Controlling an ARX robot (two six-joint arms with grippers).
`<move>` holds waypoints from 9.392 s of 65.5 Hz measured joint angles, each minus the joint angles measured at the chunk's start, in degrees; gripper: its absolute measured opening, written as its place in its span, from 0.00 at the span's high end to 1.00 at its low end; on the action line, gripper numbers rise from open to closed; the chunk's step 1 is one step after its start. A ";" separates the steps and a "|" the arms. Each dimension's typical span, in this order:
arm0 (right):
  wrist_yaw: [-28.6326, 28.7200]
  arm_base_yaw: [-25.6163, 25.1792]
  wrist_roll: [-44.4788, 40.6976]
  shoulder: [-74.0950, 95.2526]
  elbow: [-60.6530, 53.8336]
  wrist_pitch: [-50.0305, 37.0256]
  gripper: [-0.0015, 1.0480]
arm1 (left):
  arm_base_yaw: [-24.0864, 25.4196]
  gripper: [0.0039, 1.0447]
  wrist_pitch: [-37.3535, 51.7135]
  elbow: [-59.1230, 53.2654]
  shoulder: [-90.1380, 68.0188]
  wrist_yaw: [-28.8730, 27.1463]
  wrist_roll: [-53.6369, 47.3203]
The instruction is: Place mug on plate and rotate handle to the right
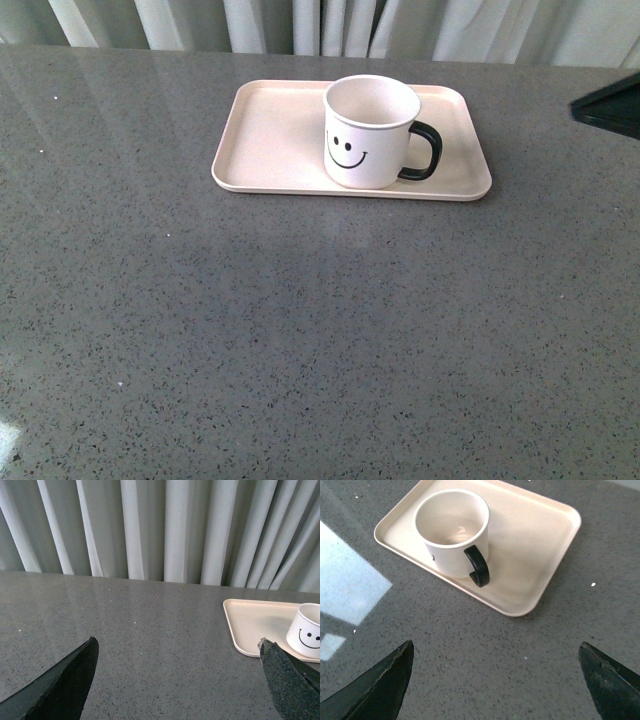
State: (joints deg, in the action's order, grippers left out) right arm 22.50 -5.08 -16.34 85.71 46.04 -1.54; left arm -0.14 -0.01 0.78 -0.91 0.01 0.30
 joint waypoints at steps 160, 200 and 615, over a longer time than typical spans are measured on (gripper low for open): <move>-11.30 12.00 8.26 48.54 66.47 30.45 0.98 | 0.00 0.09 0.00 0.00 0.00 0.00 -0.02; -0.61 11.67 -12.44 55.54 80.00 40.46 0.98 | 0.00 0.09 0.00 0.00 0.00 0.00 -0.02; -22.51 5.05 15.76 -85.37 -44.94 1.40 0.77 | 0.00 0.09 0.00 0.00 0.00 0.00 -0.02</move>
State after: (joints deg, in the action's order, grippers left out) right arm -0.01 -0.03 -0.58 0.34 1.10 -0.14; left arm -0.14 -0.01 0.78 -0.91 0.01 0.27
